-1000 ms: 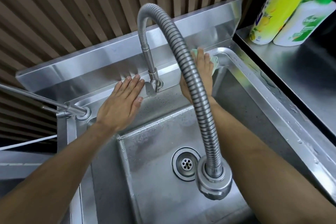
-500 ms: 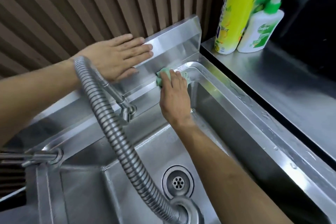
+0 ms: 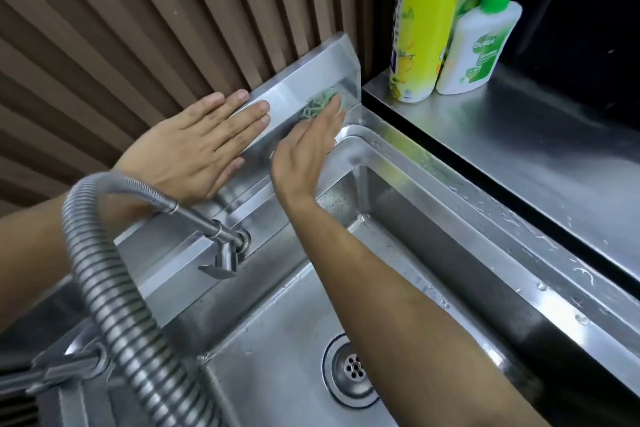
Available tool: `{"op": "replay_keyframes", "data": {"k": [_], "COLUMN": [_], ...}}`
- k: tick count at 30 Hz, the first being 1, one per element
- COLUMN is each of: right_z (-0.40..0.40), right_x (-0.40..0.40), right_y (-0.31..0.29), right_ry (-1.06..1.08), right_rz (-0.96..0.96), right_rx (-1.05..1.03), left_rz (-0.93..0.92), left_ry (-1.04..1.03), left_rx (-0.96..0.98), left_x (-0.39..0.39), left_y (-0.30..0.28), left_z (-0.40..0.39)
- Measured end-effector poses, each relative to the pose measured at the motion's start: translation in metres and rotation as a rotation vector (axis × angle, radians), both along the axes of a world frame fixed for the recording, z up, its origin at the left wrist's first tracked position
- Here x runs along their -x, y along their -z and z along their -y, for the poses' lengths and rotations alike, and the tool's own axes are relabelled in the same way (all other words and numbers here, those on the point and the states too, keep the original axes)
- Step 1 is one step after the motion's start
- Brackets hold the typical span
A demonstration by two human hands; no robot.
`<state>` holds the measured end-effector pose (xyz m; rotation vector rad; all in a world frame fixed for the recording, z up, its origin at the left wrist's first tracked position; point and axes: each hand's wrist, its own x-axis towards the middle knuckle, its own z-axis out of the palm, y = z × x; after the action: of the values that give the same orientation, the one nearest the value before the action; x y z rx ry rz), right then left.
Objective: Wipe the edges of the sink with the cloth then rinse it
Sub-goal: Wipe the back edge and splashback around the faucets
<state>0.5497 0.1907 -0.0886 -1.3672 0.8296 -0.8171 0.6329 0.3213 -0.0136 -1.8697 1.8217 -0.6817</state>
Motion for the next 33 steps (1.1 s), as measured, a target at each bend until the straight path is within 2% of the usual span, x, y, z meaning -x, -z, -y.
{"op": "replay_keyframes", "data": {"k": [4, 7, 10, 12, 18, 24, 27, 33], "right_z": [0.046, 0.041, 0.000, -0.013, 0.016, 0.063, 0.074, 0.082], "right_x": [-0.002, 0.022, 0.057, 0.065, 0.028, 0.015, 0.015, 0.064], "right_y": [-0.001, 0.006, 0.025, 0.034, 0.021, 0.017, 0.012, 0.022], "right_ry": [0.054, -0.150, -0.400, -0.509, -0.323, -0.215, -0.250, -0.242], "right_rz": [-0.097, -0.254, -0.544, -0.641, -0.933, -1.007, -1.049, -1.060], "right_rx": [0.114, 0.306, 0.700, 0.846, 0.803, 0.778, 0.786, 0.904], "left_rz": [0.014, -0.001, 0.012, 0.020, 0.116, 0.053, 0.062, 0.084], "left_ry": [0.004, 0.005, 0.051, 0.088, 0.142, 0.115, 0.129, 0.126], "left_rx": [-0.002, -0.011, -0.083, -0.145, -0.250, -0.231, -0.226, -0.255], "left_x": [0.001, 0.004, 0.000, -0.004, -0.015, -0.008, -0.008, -0.007], "left_y": [-0.001, -0.004, -0.014, -0.019, -0.020, -0.018, -0.020, -0.022], "left_z": [0.000, 0.003, 0.022, 0.041, 0.075, 0.075, 0.075, 0.076]}}
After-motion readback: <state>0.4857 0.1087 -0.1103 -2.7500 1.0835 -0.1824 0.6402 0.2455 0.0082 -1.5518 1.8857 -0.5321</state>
